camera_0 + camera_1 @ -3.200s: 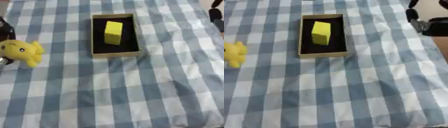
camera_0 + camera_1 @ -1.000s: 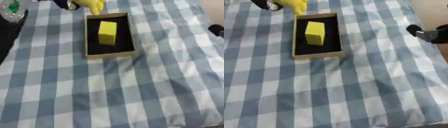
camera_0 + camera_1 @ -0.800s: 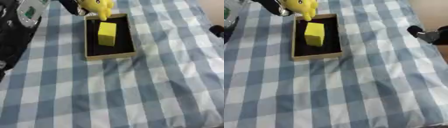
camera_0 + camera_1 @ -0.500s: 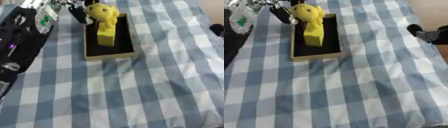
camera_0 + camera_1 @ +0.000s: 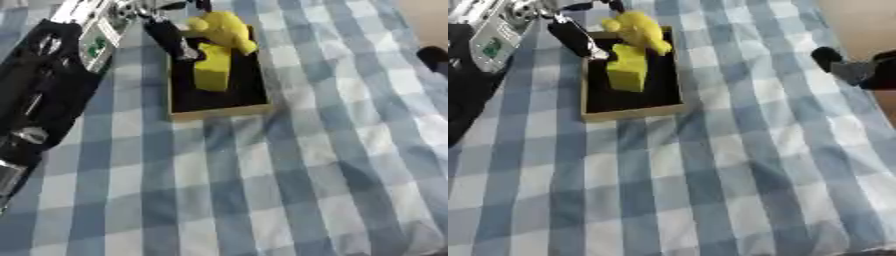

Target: Pick up objects on the table and place them in the box.

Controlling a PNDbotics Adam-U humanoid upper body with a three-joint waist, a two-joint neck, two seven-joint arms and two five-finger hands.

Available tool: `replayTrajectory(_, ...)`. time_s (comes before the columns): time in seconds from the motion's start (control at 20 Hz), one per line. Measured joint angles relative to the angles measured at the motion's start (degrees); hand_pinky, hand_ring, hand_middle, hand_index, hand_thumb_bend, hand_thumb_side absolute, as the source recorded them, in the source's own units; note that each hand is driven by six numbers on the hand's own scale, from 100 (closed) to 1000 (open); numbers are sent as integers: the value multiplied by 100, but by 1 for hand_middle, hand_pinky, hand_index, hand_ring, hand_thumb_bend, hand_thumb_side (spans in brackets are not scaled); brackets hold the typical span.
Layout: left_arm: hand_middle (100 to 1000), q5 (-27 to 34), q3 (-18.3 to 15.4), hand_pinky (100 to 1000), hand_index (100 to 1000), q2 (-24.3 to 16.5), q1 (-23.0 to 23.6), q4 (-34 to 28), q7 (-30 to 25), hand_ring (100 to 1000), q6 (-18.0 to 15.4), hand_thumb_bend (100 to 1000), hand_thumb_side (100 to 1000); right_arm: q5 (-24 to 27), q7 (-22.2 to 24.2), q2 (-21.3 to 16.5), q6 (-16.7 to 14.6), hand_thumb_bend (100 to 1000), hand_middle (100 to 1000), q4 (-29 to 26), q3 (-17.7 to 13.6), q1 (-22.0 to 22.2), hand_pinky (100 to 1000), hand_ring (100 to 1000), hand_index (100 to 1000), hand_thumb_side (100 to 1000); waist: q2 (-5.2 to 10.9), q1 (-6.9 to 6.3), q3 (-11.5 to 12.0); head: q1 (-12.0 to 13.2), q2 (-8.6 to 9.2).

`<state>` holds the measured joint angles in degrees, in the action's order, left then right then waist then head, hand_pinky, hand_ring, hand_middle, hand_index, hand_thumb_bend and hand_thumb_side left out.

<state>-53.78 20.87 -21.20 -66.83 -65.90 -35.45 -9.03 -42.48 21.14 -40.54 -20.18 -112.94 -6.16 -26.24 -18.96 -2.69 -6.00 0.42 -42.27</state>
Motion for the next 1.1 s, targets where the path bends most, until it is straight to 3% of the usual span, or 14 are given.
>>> replayTrajectory(0.2, 890, -126, 6, 958, 909, -3, 0, -95, -180, 973, -202, 688, 553, 3, -4, 2, -2, 310, 894, 0, 0, 1, 850, 903, 911, 384, 0, 0, 1, -22, -1)
replayTrajectory(0.45, 896, -172, -9, 965, 910, -19, 0, -238, -355, 981, -261, 681, 543, 9, -9, 29, -3, 297, 894, 0, -6, 4, 846, 902, 910, 391, 5, 0, 1, -57, -1)
replayTrajectory(0.55, 888, -171, -30, 962, 905, -63, 0, -329, -375, 978, -239, 650, 520, 12, -11, 42, -1, 296, 894, 0, -19, 6, 845, 902, 910, 389, 8, -2, 7, -69, -2)
replayTrajectory(0.7, 861, -100, -79, 949, 884, -135, 31, -581, -303, 964, -138, 519, 467, 23, -16, 42, 4, 296, 895, 0, -21, 8, 846, 902, 910, 390, 23, -2, 21, -109, -6)
replayTrajectory(0.9, 818, 239, -165, 931, 857, -383, 191, -1374, -123, 947, 135, 453, 350, 25, -49, 42, 29, 317, 895, 0, -24, 21, 850, 903, 911, 377, 40, -2, 76, -206, -52)
replayTrajectory(1.1, 787, 669, -249, 901, 841, -889, 521, -2565, -77, 915, 499, 402, 332, 24, -64, 39, 37, 358, 894, 1, -26, 56, 854, 904, 909, 344, 98, -2, 145, -322, -106)
